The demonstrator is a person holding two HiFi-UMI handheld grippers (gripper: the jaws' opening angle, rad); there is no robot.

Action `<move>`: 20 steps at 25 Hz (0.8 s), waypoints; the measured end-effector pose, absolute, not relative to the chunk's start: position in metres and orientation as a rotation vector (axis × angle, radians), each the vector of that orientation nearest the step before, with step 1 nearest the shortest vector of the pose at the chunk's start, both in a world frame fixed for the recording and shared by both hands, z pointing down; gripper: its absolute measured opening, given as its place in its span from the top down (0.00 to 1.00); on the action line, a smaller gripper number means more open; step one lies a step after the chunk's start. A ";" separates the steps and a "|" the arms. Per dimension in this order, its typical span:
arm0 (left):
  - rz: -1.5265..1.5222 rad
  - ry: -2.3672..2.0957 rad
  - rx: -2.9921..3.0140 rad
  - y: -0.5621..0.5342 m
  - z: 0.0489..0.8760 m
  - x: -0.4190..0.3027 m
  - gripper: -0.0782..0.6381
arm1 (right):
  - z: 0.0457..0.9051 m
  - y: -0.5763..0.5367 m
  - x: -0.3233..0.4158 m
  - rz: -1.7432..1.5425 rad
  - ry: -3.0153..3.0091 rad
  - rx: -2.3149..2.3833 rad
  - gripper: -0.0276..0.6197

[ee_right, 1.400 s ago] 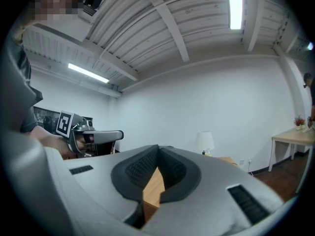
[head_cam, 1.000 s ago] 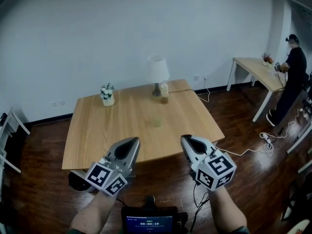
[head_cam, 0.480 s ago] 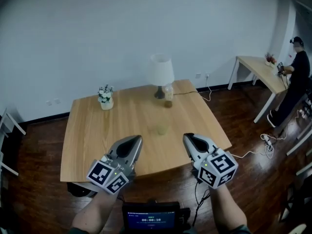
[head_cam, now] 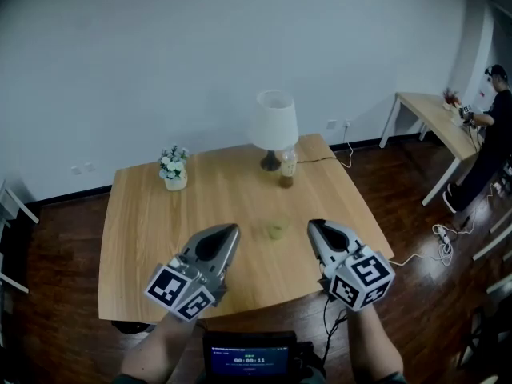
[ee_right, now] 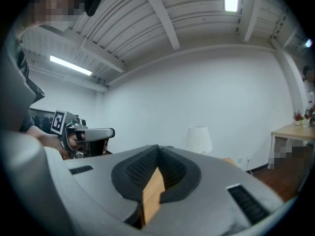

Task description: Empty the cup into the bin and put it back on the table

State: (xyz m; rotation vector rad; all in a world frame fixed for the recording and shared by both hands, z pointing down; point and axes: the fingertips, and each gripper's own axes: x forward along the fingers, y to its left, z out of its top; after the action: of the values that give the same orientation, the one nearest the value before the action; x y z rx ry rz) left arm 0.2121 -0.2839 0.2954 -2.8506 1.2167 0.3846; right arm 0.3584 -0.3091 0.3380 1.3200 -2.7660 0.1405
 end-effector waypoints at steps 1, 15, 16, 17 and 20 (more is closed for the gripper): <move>0.380 1.220 -2.853 -0.289 0.298 0.211 0.89 | 0.340 -0.314 0.358 0.150 -2.767 1.322 0.95; 0.287 1.355 -2.836 -0.355 0.322 0.222 0.89 | 0.375 -0.390 0.363 0.279 -2.783 1.169 0.95; 0.283 1.377 -2.829 -0.359 0.324 0.223 0.89 | 0.379 -0.395 0.362 0.287 -2.787 1.139 0.95; 0.279 1.399 -2.822 -0.363 0.326 0.225 0.89 | 0.383 -0.399 0.361 0.293 -2.792 1.108 0.95; 0.262 1.461 -2.794 -0.374 0.331 0.228 0.89 | 0.392 -0.411 0.358 0.305 -2.808 1.031 0.95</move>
State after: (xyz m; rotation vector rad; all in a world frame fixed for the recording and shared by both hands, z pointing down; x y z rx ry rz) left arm 0.2278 -0.3742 0.3308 -2.7945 1.4614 0.2618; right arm 0.3577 -0.4105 0.3921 1.0314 -2.8079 0.3050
